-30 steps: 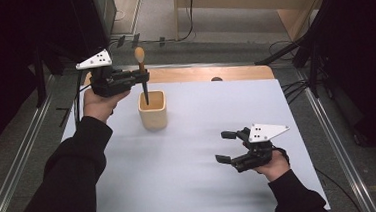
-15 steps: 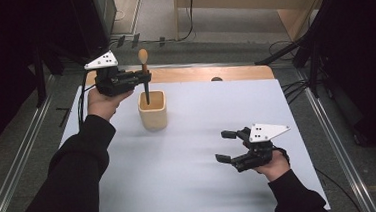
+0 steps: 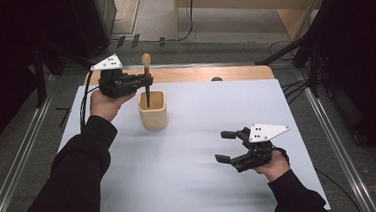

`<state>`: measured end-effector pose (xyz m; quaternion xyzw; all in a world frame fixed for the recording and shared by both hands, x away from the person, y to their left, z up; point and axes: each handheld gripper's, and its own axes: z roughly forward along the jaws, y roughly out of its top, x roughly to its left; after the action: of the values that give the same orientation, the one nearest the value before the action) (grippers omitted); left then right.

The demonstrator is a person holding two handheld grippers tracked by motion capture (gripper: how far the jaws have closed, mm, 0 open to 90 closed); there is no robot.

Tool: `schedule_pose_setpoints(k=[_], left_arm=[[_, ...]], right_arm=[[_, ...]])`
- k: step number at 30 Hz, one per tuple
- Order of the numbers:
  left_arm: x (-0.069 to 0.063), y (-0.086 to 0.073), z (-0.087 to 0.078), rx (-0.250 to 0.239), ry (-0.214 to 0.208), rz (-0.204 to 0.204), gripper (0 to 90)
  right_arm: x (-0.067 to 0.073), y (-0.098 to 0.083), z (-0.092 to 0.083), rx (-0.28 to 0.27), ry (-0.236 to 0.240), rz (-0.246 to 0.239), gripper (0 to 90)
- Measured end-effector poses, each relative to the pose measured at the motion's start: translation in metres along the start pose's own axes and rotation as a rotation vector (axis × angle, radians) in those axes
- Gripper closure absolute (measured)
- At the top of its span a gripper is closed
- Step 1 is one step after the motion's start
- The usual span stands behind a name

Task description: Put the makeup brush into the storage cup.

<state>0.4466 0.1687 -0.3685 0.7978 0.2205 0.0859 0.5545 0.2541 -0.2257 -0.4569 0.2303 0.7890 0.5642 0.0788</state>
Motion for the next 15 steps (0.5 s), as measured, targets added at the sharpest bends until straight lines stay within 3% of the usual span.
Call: schedule_pose_setpoints(k=[4,15], left_arm=[[-0.001,-0.004,0.001,0.004,0.001,0.007,79.2],[0.000,-0.022,0.006,0.032,0.011,-0.025,79.1]], right_arm=[[0.000,0.000,0.000,0.000,0.000,0.000,22.2],[0.001,0.000,0.001,0.002,0.010,-0.004,22.6]])
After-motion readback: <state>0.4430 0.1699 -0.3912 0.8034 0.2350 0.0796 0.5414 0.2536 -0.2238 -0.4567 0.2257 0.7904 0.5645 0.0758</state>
